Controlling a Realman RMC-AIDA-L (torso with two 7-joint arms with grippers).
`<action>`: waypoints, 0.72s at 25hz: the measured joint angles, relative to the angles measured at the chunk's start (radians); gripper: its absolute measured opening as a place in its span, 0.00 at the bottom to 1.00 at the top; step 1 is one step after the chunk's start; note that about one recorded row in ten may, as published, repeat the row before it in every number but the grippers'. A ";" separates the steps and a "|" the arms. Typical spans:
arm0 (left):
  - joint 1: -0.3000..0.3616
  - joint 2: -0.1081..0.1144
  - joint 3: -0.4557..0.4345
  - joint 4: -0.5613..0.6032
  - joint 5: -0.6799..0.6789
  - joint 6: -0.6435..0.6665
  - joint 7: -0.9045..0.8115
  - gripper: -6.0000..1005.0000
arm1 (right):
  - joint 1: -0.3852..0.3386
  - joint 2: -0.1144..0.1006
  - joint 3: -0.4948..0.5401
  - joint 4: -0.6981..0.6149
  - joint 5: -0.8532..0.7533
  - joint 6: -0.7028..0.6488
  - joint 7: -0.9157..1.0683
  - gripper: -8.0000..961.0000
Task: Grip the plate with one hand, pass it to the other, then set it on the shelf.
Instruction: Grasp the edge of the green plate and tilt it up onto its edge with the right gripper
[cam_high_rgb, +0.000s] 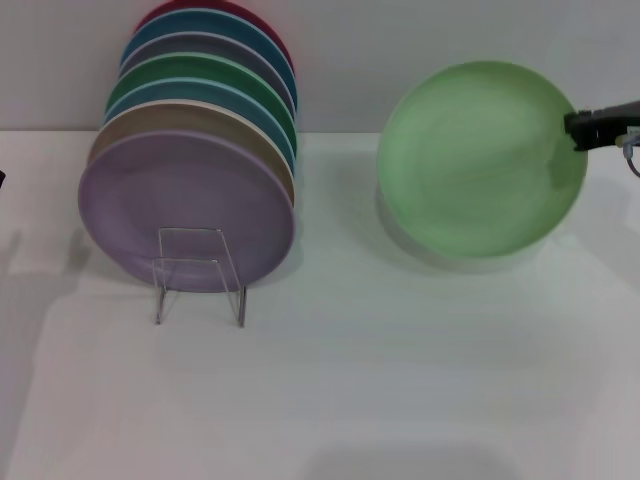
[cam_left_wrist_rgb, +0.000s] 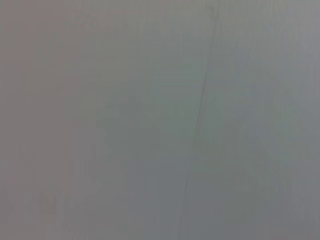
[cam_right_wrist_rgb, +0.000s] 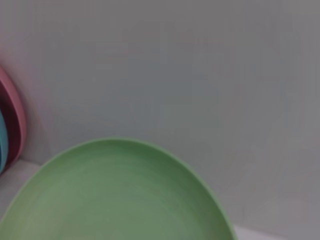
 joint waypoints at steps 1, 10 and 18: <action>0.000 0.000 0.000 0.000 0.000 -0.001 0.000 0.80 | 0.000 0.000 0.000 0.000 0.000 0.000 0.000 0.03; -0.004 0.000 -0.002 0.000 -0.001 -0.006 0.004 0.80 | -0.099 0.002 -0.155 0.103 -0.033 -0.187 -0.010 0.03; -0.007 0.000 -0.003 0.000 -0.002 -0.004 0.001 0.80 | -0.199 0.004 -0.310 0.097 -0.067 -0.494 -0.010 0.03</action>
